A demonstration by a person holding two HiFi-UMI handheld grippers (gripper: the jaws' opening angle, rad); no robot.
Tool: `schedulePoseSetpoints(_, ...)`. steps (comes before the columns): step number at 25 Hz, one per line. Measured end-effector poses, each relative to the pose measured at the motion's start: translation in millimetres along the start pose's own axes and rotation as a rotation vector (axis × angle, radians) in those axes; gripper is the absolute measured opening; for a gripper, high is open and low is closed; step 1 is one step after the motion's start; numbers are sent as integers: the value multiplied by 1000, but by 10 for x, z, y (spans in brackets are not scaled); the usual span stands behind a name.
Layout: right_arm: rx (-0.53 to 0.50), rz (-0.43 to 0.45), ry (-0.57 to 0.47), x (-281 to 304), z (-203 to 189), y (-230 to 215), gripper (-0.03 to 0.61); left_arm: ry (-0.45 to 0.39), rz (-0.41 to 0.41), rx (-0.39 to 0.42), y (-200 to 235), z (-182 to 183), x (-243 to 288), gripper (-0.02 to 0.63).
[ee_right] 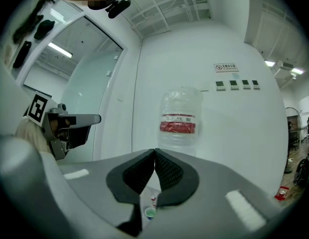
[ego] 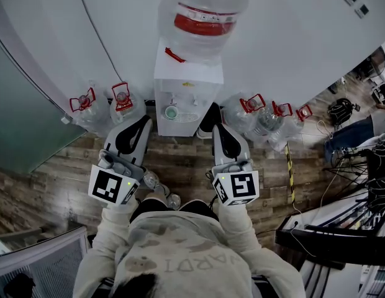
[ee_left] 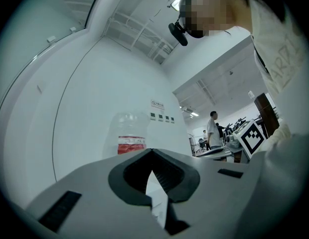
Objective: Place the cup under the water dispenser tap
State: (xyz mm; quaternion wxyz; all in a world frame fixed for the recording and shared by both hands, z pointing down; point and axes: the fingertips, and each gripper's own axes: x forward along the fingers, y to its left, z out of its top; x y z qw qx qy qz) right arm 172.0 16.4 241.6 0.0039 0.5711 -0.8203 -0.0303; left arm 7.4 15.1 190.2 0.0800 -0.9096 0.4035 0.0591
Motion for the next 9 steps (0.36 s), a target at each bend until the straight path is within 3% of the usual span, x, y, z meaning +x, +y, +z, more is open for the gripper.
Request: schedulePoseSetpoints(9,11,7,-27,-24,65,31,9,-3,12,-4,-23,7,-34,5)
